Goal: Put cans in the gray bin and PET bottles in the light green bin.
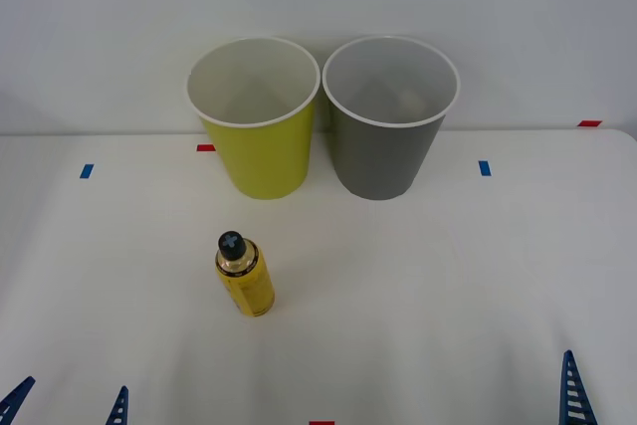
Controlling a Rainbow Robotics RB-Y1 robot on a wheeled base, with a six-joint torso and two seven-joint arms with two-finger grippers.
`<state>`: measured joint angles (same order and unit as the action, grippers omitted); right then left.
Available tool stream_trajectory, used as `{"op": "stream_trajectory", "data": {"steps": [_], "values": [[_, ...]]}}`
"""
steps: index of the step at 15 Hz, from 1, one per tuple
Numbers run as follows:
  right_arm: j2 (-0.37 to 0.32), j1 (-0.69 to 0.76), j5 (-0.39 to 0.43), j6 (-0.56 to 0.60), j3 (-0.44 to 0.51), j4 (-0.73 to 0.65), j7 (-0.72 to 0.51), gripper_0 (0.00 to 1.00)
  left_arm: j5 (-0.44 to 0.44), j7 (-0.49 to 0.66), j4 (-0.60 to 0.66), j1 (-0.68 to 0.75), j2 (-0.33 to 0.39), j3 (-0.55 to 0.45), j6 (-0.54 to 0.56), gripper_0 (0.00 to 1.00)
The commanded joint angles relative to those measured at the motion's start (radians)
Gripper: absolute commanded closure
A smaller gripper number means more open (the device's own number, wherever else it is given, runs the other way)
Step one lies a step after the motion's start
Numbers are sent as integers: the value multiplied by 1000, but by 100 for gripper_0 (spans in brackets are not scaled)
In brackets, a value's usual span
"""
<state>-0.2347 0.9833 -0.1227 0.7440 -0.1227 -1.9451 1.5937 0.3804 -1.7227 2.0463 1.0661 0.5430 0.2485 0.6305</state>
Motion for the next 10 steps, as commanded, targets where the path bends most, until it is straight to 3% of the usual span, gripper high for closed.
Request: {"op": "stream_trajectory", "data": {"steps": [1, 10], "values": [[0, 0, 0, 0, 0, 0, 0, 35, 0, 0, 0, 0, 0, 0, 0, 0], [0, 0, 0, 0, 0, 0, 0, 36, 0, 0, 0, 0, 0, 0, 0, 0]]}}
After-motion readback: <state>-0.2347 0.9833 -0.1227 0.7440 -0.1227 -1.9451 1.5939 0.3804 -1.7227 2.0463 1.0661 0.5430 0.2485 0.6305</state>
